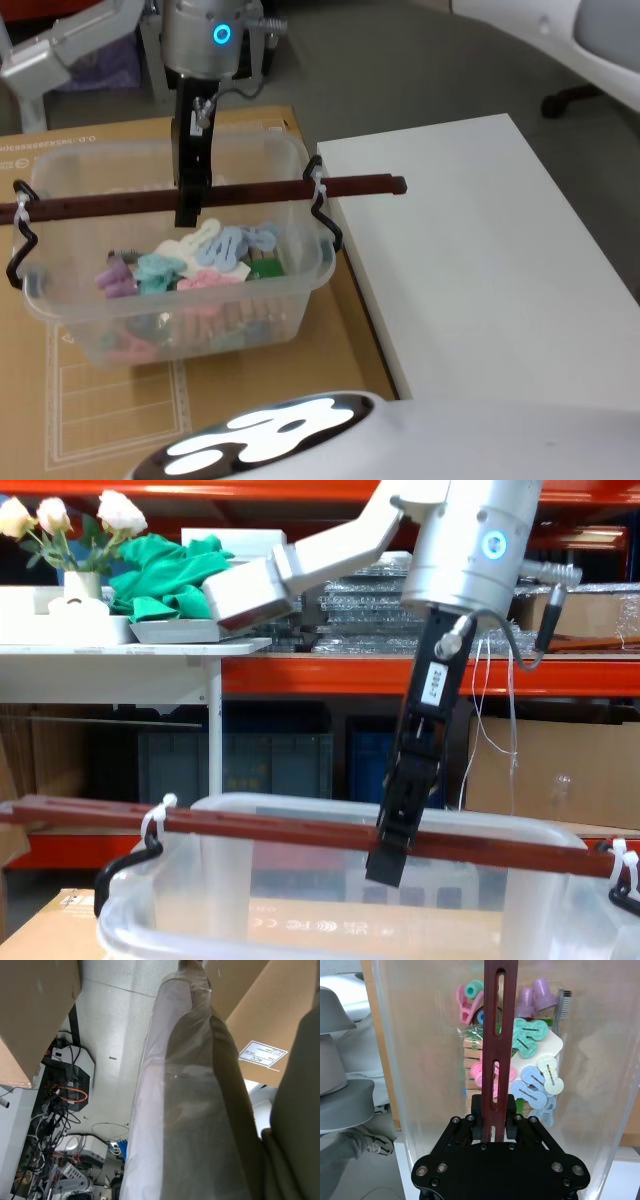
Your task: Use one hand to grasp the basket and place it at the designated location.
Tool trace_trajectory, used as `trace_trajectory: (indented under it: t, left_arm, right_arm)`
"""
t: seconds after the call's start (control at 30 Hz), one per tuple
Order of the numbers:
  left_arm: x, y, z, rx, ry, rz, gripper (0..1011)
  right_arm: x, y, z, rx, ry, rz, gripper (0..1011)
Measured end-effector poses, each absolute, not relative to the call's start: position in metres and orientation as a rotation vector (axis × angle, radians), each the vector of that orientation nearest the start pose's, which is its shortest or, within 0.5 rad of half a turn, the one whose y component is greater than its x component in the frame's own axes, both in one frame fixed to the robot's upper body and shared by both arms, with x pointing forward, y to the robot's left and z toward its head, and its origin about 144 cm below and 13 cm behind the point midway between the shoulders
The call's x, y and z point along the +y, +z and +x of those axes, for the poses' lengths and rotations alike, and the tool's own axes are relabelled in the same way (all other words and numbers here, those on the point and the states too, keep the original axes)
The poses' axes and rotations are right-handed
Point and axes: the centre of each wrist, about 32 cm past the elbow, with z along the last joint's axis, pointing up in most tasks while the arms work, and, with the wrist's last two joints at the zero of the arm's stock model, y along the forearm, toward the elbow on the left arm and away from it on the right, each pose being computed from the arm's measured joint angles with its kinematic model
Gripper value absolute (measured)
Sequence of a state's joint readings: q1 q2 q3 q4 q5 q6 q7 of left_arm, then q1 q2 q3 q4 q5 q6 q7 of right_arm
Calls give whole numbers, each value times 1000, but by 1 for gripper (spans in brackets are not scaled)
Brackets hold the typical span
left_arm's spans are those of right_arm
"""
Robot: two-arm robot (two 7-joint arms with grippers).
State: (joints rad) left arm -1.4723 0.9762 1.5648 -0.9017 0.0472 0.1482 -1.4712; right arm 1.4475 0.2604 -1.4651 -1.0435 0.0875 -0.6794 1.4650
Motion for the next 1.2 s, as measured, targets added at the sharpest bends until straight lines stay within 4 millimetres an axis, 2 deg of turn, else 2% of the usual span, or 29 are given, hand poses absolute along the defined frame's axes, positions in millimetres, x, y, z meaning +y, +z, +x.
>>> trace_trajectory:
  t: [0.33, 0.4, 0.47, 0.6, 1.2]
  left_arm:
    - [497, 1396, 616, 167, 178, 1629, 0]
    - [497, 1396, 616, 167, 178, 1629, 0]
    - [497, 1396, 616, 167, 178, 1629, 0]
    - [497, 1396, 616, 167, 178, 1629, 0]
    - [497, 1396, 616, 167, 178, 1629, 0]
  right_arm:
    - [-87, 1439, 636, -1151, 923, -974, 240]
    - [-87, 1439, 636, -1151, 923, -974, 240]
    - [-96, 1453, 632, -1166, 875, -986, 240]
    - [-102, 1461, 630, -1167, 843, -1001, 240]
    - [-126, 1474, 622, -1120, 725, -1077, 240]
